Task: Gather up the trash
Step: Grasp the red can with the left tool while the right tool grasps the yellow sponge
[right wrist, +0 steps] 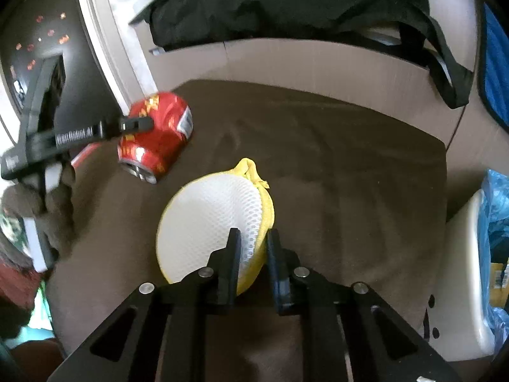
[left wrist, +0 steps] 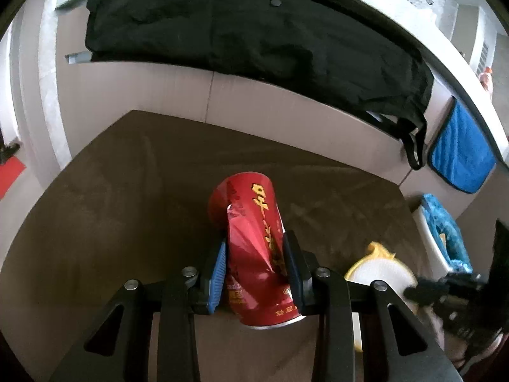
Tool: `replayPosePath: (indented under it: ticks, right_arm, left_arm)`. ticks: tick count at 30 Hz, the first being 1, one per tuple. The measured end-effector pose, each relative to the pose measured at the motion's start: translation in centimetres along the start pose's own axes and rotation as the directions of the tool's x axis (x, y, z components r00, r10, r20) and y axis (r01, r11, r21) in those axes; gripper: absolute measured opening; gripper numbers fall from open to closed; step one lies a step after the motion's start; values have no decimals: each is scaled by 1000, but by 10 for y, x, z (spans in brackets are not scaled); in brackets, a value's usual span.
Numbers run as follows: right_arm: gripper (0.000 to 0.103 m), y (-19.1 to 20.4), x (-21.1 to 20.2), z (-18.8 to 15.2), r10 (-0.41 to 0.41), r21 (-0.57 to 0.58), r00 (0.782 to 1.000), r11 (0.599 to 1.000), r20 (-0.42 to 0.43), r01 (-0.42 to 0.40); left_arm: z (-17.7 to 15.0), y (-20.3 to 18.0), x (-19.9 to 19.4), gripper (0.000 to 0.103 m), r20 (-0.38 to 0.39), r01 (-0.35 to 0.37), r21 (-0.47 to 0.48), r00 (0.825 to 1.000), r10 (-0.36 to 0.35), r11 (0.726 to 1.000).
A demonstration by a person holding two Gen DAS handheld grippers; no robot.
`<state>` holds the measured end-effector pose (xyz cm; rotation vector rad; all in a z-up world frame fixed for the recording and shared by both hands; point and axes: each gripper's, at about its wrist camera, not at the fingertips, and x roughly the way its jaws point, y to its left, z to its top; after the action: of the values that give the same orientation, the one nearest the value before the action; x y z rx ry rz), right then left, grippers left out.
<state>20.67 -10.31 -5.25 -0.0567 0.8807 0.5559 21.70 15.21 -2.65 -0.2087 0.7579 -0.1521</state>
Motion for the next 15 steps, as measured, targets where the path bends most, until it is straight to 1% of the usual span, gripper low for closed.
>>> replayPosePath:
  ticks: [2,3,5,6,7,10,11,13,15]
  right_arm:
    - [12,-4,-9,1,7,13,1000,1000,16,-8]
    - [12,-5,-15,3,-2,15,1000,1000,29,2]
    - [12,-6,-26,4,-54,2,997,999,53,54]
    - [12,-6,-32,6,-100,-11,993,995,68,101]
    - [12,-6,-37,8,-138,-22,987,990,81,141]
    - [12,-5,-52,14,-247,-47,961,966,122,254]
    - [12,-3,-57,15,-296,-63,945,950,142,307]
    - [12,2,-60,15,-347,-95,923,926,165,365]
    - [12,4,-60,15,-355,-118,920,919,166,376]
  left_arm:
    - [-4,0,-4,35,8,1,12,1000,-1,1000]
    - [-6,1,-5,37,8,7,13,1000,-7,1000]
    - [-8,4,-5,40,4,13,5,1000,-13,1000]
    - [-7,6,-4,42,2,9,1,1000,-9,1000]
    - [-8,7,-4,43,4,6,-2,1000,-6,1000]
    - [-9,7,-3,45,5,0,-11,1000,0,1000]
    - [-9,7,-3,47,5,0,-14,1000,0,1000]
    - [-10,8,-2,51,3,-5,-19,1000,5,1000]
    - [-12,9,0,53,3,-22,-21,1000,22,1000]
